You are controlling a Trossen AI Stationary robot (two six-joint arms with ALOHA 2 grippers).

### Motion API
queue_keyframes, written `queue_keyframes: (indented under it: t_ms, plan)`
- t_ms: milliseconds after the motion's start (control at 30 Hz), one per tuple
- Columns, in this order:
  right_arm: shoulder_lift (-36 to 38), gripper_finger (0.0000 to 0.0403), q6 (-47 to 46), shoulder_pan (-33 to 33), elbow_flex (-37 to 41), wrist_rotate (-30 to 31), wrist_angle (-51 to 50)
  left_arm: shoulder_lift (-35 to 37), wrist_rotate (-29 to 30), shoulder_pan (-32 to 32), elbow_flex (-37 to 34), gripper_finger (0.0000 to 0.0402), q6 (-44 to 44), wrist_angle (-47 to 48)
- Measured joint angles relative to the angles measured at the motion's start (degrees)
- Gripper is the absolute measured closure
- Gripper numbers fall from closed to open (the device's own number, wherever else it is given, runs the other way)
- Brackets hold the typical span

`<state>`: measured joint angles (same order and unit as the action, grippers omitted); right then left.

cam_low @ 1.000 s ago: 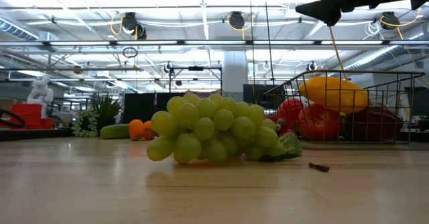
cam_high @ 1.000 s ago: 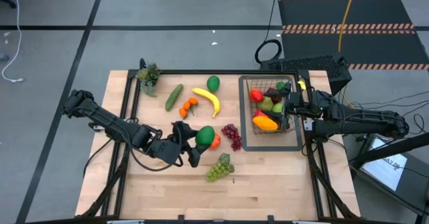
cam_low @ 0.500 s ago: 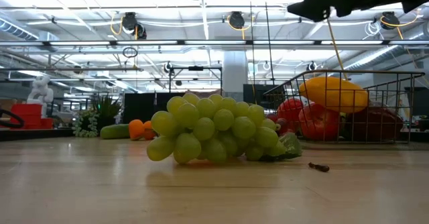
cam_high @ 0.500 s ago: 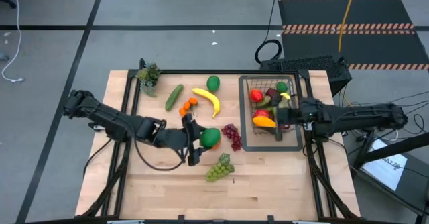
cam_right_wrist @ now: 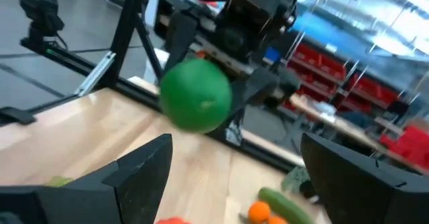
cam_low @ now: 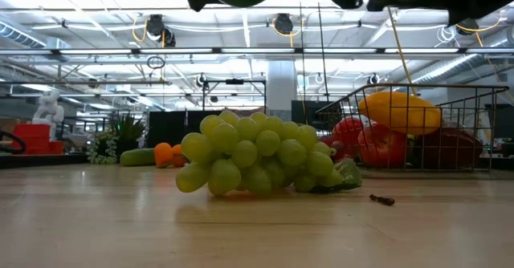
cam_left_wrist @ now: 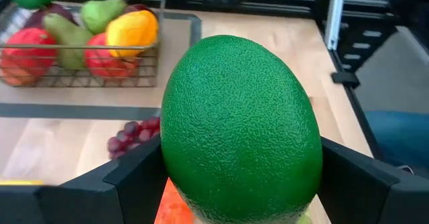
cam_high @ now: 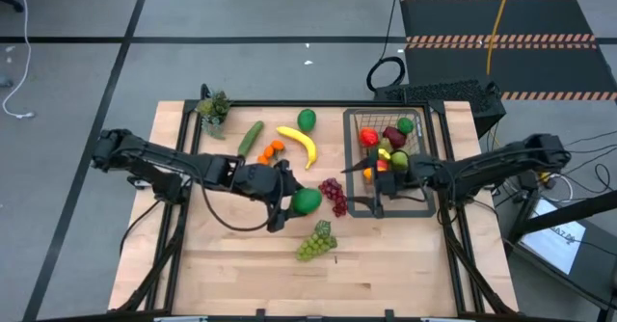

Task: Build produce basket
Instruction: Put the bottom lime into the gold wire basket

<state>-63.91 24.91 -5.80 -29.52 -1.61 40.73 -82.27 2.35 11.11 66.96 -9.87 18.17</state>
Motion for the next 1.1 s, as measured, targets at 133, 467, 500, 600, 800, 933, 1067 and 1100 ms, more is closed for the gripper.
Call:
queue_keyframes:
  t_ms: [133, 467, 500, 600, 800, 933, 1067, 1100]
  plan:
    - [-5.17, 0.0075, 2.61, -1.07, -0.75, 0.01, 4.55, -0.51, -0.90, -0.17, -0.06, 0.0082, 0.63, 0.10]
    - [-15.80, 0.0038, 4.23, -3.62, -10.73, 0.20, 0.02, -2.06, -1.07, -0.60, -0.07, 0.0082, -1.16, 2.51]
    - [-16.43, 0.0037, 5.08, -3.86, -11.11, 0.28, -0.47, -2.01, -1.07, -0.60, -0.07, 0.0082, -1.30, 2.71]
    - [-18.66, 0.0037, 9.11, -4.59, -12.12, 1.84, -0.22, -2.00, -1.07, -0.60, -0.04, 0.0082, -1.42, 3.55]
    - [-23.95, 0.0037, 18.02, -6.01, -13.65, 6.21, 3.28, -2.00, -1.10, -0.62, -0.04, 0.0082, -1.45, 3.10]
    - [-27.03, 0.0037, 20.41, -6.29, -15.53, 6.23, 6.06, -1.98, -1.07, -0.65, -0.04, 0.0082, -2.25, 2.85]
    - [-29.50, 0.0044, 22.35, -6.56, -17.23, 6.36, 6.66, -1.98, -1.36, -0.60, -0.07, 0.0082, -2.64, 3.12]
    - [-29.98, 0.0048, 22.50, -6.56, -17.66, 6.37, 6.65, -1.98, -1.38, -0.60, -0.07, 0.0082, -2.66, 3.26]
